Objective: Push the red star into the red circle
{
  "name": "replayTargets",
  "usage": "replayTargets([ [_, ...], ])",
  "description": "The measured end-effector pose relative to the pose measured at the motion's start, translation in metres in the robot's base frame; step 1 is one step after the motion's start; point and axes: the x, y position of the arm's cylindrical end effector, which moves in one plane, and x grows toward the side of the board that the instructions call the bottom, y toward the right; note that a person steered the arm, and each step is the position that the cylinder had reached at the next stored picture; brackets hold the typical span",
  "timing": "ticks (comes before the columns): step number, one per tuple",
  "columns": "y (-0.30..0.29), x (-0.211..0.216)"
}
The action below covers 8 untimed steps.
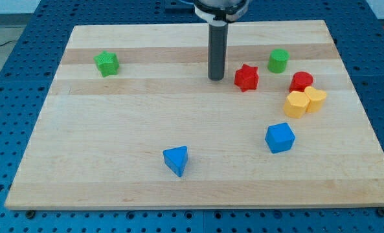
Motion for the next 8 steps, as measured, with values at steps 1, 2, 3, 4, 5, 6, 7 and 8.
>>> replayTargets([
  [1,0.05,-0.002],
  [2,0.101,0.005],
  [3,0.087,0.005],
  [4,0.042,0.007],
  [5,0.032,0.026],
  [6,0.058,0.034],
  [7,0.083,0.034],
  [8,0.088,0.034],
])
